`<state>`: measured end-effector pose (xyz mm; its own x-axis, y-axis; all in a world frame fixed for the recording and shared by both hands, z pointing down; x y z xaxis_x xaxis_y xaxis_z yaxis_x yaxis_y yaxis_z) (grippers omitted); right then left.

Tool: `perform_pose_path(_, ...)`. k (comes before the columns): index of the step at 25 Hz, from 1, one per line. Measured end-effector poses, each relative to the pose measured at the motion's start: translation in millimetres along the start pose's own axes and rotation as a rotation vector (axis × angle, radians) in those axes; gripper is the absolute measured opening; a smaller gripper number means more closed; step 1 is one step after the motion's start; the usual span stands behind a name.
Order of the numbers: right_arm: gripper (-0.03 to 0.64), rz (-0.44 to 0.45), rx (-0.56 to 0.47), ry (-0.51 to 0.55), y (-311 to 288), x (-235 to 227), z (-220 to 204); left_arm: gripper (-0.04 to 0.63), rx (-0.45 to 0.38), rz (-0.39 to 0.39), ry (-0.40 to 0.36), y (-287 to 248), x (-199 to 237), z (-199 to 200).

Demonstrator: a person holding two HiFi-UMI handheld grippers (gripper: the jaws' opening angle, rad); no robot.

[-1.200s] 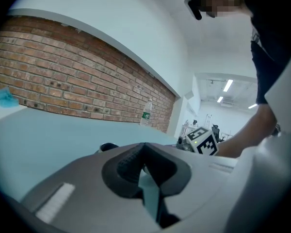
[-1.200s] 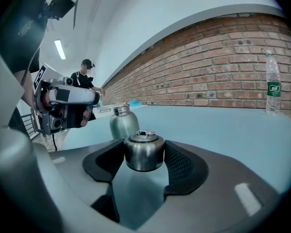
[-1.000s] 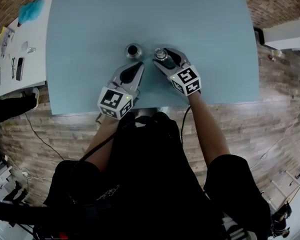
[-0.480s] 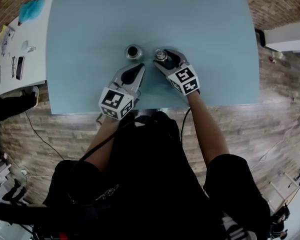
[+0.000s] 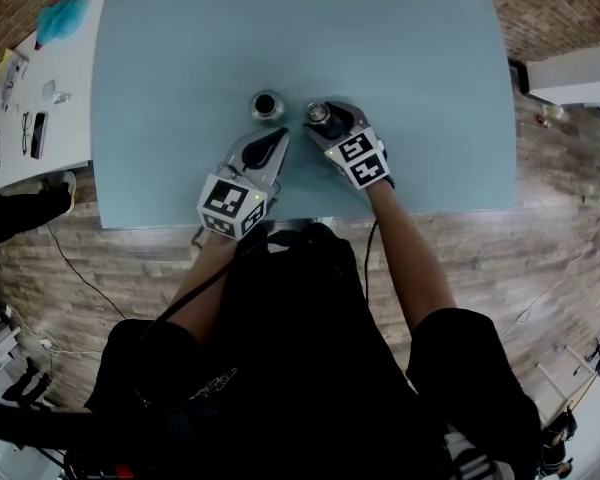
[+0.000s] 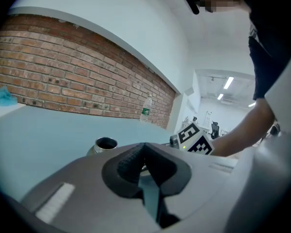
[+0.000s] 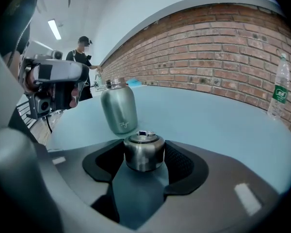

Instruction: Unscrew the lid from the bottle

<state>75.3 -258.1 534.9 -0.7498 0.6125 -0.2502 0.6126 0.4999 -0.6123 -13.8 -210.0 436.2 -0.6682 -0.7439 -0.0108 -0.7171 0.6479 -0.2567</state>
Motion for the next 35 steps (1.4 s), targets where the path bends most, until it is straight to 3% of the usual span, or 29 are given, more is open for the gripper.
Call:
perform_pose_path(9,0.264,-0.044,0.107,0.016,-4.9,-2.6,-7.6,-0.002,0.008,-0.001,-0.005,1.8,-1.0,-1.6)
perform_pose_path(35,0.265,-0.091,0.229,-0.019,-17.9,-8.3,-6.6,-0.002,0.012,0.020,-0.005,15.2,1.9,-3.3)
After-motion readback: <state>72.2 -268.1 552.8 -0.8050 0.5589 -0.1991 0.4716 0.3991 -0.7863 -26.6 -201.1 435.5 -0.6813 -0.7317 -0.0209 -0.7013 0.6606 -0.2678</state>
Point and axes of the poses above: the fingertips, and each gripper's own axes: y backward along the fingers, x to its left, z out of its top, the point moved 3 cm from there along y, backward along the fingers, and after that the axes turned 15 degrees about -y, right-handed, at the moved point
